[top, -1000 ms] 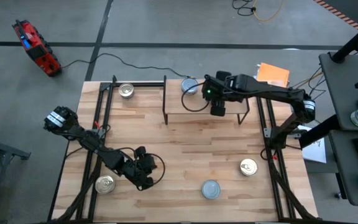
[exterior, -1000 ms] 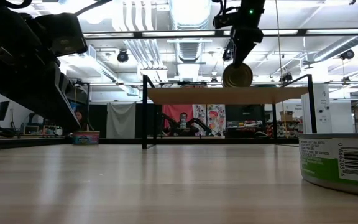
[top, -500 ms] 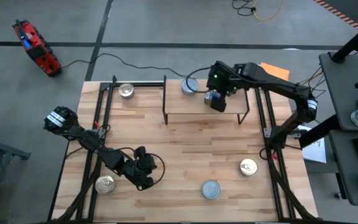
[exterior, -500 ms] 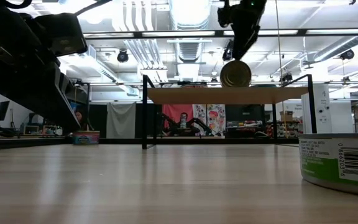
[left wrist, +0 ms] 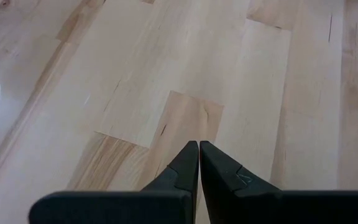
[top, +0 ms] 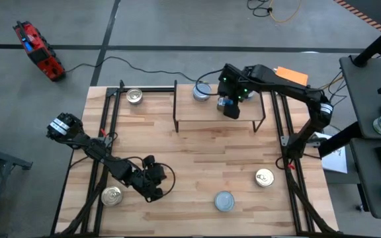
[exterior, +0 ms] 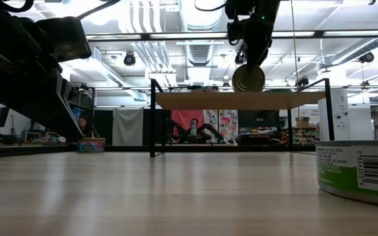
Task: Stack canned seafood by type on shelf
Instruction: Put the blue-pink tuna can on the shelf
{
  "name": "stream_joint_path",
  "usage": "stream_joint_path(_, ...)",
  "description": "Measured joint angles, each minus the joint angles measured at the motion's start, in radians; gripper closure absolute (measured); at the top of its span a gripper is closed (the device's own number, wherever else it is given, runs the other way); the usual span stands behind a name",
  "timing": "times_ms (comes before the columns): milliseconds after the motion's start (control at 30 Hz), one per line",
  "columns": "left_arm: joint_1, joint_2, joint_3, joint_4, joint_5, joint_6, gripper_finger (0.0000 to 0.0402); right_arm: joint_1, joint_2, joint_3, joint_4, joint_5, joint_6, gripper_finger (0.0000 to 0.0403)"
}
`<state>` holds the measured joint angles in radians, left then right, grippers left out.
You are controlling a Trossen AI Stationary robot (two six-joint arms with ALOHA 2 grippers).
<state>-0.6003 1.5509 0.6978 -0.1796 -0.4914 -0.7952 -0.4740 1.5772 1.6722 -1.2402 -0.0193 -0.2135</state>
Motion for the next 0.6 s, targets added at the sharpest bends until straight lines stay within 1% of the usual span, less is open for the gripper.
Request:
stream_joint_path(200,0.000,0.000,0.000,-0.003,0.000,0.000,0.0401,0.000,-0.002,0.004,-0.003,0.003,-0.006,0.0204)
stream_joint_path(233,0.000,0.000,0.000,-0.004,0.000,0.000,0.0401,0.000,-0.003,0.004,-0.004,0.009,-0.008,0.0215)
stream_joint_path(333,0.000,0.000,0.000,-0.004,-0.007,0.000,0.0401,0.005,-0.004,0.005,-0.003,0.044,-0.015,0.0215)
stream_joint_path(400,0.000,0.000,0.000,-0.004,-0.008,0.000,0.0401,0.018,-0.005,0.005,-0.002,0.091,-0.018,0.0215)
stream_joint_path(500,0.000,0.000,-0.001,-0.004,-0.008,0.000,0.0401,0.060,-0.010,0.005,0.004,0.195,-0.023,0.0215)
stream_joint_path(600,0.000,0.000,-0.001,-0.006,-0.008,0.000,0.0401,0.126,-0.015,0.006,0.023,0.313,-0.036,0.0215)
